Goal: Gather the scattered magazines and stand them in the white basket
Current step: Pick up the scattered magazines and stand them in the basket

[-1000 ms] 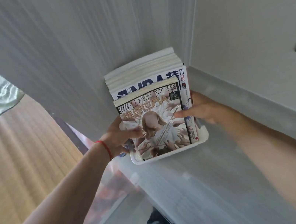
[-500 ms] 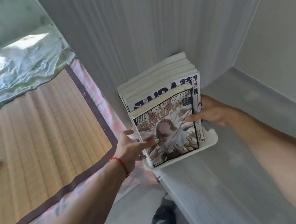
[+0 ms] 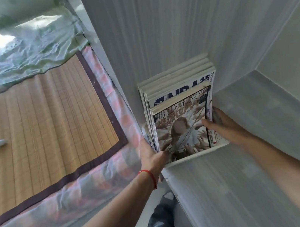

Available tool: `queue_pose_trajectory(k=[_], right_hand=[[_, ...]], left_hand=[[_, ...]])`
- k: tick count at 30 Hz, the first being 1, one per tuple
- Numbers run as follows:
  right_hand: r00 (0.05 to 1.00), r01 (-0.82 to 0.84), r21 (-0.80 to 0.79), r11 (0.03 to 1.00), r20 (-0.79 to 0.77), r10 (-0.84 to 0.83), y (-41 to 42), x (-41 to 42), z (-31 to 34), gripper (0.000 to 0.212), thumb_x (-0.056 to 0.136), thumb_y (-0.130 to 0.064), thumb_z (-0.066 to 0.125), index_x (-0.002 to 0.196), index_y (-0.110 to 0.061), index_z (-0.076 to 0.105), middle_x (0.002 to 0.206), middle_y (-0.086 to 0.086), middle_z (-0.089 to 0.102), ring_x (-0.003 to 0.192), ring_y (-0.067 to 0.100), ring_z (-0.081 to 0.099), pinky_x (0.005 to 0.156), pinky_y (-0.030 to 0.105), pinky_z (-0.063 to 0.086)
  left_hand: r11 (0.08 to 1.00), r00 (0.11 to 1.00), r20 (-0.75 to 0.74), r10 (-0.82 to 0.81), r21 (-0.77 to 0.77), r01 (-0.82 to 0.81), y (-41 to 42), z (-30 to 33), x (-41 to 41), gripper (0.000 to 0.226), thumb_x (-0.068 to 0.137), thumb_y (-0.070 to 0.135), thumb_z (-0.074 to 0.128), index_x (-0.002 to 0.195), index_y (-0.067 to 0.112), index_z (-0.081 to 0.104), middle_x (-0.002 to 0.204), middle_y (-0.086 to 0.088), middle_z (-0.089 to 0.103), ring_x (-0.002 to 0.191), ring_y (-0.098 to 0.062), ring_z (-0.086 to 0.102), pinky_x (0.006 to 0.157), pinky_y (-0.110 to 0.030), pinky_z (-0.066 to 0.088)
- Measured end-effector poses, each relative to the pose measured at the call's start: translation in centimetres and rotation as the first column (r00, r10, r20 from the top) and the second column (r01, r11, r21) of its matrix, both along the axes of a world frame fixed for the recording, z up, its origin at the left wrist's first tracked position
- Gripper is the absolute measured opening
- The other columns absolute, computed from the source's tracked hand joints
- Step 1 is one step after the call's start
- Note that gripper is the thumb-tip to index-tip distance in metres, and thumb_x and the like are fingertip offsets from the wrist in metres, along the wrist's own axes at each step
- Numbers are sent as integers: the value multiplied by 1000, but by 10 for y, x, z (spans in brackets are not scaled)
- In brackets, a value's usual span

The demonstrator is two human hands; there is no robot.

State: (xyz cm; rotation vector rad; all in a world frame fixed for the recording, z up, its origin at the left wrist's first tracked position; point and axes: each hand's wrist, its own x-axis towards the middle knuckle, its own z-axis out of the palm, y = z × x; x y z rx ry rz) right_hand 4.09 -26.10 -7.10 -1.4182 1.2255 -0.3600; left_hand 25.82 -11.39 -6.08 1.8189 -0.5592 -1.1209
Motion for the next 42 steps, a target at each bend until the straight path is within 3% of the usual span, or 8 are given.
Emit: queue_pose_trajectory(k=[5,10,15,18,25,28,33,42], right_hand=[[988,130,-8,991,82,-129,-10,7,-1,39,86,-30,66,111,-59,68,108,-23,76,87,-3,73,60,12,52],[999,26,-45,999,47,-24,-29,16,-2,55,87,-21,72,114,-68,60,103,-51,61,92,-25,61,84,22,46],[996,-87,-41,995,26,88,-49,24,0,85,83,-22,83,151,-43,37,137,-33,40,132,-4,38,96,12,37],[975,-219,-16,976,-31,218,-59,21,5,101,76,-34,89,157,-34,29,156,-23,35,145,4,31,118,29,32],[982,-188,-124,974,6,190,-75,31,21,121,42,-60,98,146,-37,41,139,-20,59,129,-5,52,102,25,45],[981,-188,-120,975,24,192,-77,33,20,126,36,-59,98,146,-33,42,136,-19,60,132,3,50,110,28,39],[965,-262,-128,956,-14,263,-77,34,36,93,36,-54,96,115,-55,48,105,-42,66,98,-27,56,84,8,41],[961,-235,-271,933,81,265,-71,27,45,83,60,-26,98,133,-27,57,120,-12,74,113,6,70,89,19,57]], left_hand=[[992,982,-177,66,-99,-84,14,-15,-16,90,80,13,83,150,33,30,144,-6,55,134,-27,55,114,-52,44],[974,945,-273,182,-80,-211,10,-21,-20,69,89,8,72,143,27,33,140,-17,57,126,-31,60,110,-57,47],[959,888,-369,273,26,-283,-6,-13,-11,65,95,36,66,147,29,29,148,-16,52,132,-33,58,114,-53,44],[999,985,-162,52,21,-49,-1,-8,-4,126,57,44,89,154,43,9,154,-10,43,140,-29,49,117,-51,42],[978,876,469,-107,-107,177,0,9,12,107,73,12,85,156,17,17,151,0,29,143,-17,30,126,-34,26],[966,838,513,-189,-56,252,-9,18,24,90,73,15,88,146,17,35,133,4,42,124,-12,42,116,-33,41],[939,827,483,-288,-28,343,-11,19,41,76,71,19,91,132,19,44,130,-4,62,118,-21,60,94,-23,53],[938,841,512,-172,-175,298,-6,17,39,76,69,23,93,122,35,41,126,5,63,114,-13,60,88,-17,47]])
